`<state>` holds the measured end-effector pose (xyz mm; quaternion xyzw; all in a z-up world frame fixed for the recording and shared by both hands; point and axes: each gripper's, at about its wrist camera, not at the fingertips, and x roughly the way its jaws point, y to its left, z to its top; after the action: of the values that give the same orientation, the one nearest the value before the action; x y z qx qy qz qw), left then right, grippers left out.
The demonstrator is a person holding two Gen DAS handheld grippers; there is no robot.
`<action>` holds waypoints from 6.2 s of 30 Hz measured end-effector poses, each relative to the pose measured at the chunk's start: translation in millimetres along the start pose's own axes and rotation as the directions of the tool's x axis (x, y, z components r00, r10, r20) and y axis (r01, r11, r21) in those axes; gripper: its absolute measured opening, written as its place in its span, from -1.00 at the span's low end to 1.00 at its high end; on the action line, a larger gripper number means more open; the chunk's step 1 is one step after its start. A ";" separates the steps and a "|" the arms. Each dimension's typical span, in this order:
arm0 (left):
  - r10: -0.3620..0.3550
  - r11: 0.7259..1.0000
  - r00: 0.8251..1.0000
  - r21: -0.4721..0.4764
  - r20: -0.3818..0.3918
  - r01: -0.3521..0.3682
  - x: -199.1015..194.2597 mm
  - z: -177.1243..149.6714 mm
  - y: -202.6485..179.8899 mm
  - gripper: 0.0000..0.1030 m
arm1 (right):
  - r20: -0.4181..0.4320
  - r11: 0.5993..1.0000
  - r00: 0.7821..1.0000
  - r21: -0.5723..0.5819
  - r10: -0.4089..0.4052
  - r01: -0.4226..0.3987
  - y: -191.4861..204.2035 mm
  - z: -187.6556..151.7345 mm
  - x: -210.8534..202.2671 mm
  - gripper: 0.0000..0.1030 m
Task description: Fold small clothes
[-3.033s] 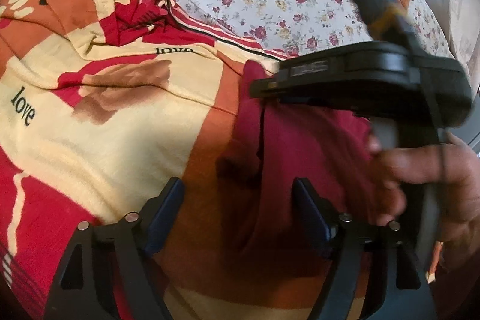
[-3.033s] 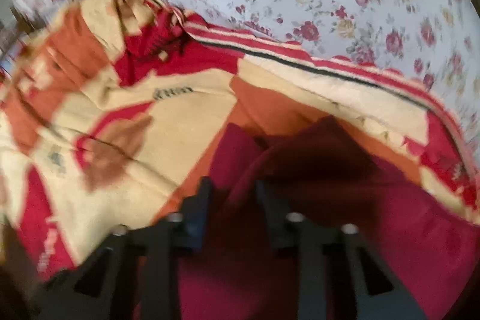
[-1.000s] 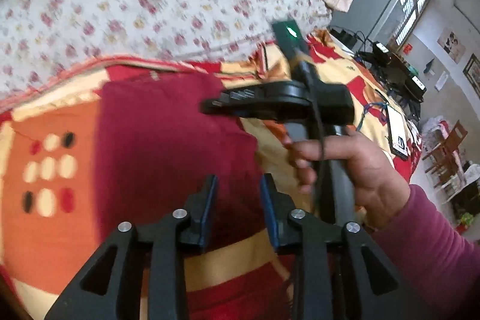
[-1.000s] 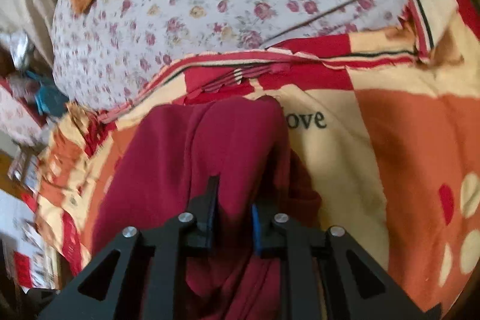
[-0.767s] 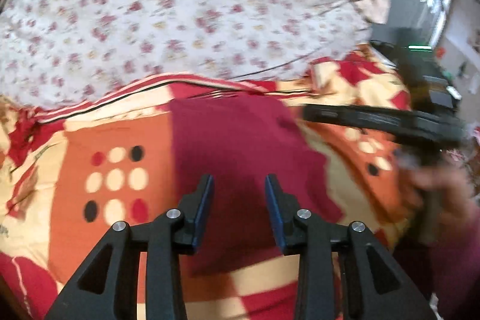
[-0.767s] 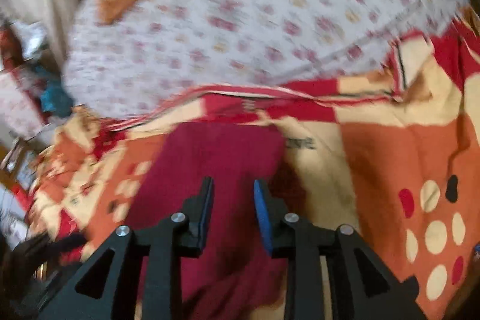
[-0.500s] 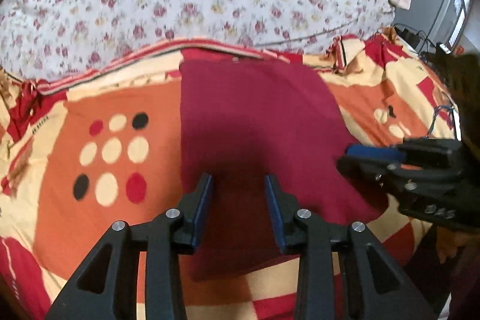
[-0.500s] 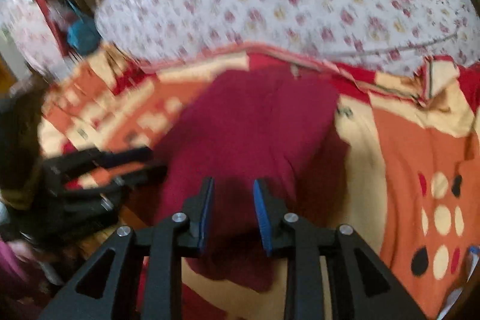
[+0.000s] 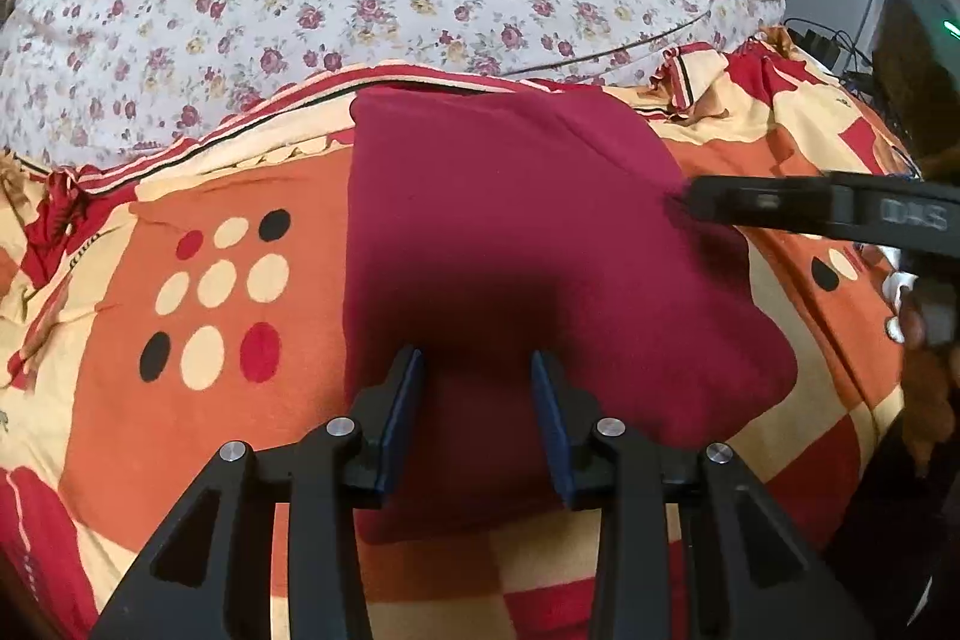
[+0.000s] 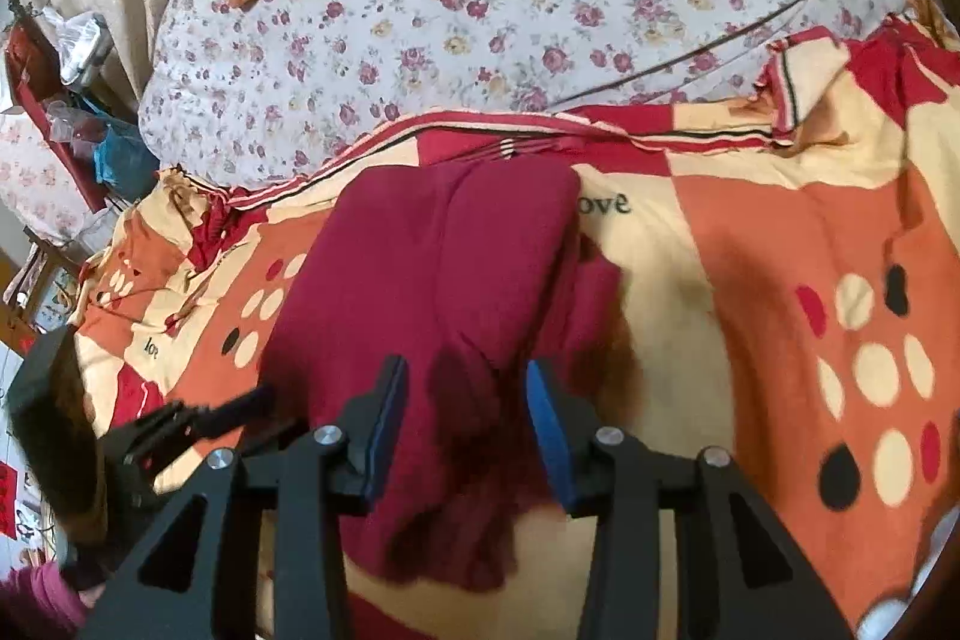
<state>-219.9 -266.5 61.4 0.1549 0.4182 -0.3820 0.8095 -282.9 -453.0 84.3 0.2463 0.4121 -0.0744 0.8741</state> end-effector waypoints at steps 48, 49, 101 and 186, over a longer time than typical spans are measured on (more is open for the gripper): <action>-0.061 0.997 0.998 -0.053 -0.013 0.060 -0.2 3.1 7.9 -0.62 | 0.065 0.991 0.991 0.071 -0.121 0.116 -12.2 7.3 6.1 -0.26; -0.059 0.997 0.998 -0.052 -0.012 0.058 -0.5 2.8 7.2 -0.62 | 0.068 0.992 0.992 0.065 -0.111 0.106 -8.7 3.9 2.0 -0.22; -0.288 0.891 0.951 -0.398 -0.115 0.221 -36.3 -39.2 124.0 -0.44 | -0.116 0.980 0.974 -0.022 0.193 -0.197 74.9 -52.8 47.2 0.00; 0.249 0.946 0.954 -0.255 0.168 -0.202 -144.0 -63.2 74.8 -0.30 | 0.140 0.959 0.974 -0.200 -0.176 0.202 151.2 -91.9 -50.8 0.59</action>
<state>-250.9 -110.6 132.7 0.0663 0.3571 -0.2477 0.8982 -328.4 -280.3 129.1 0.1058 0.3857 -0.1276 0.9076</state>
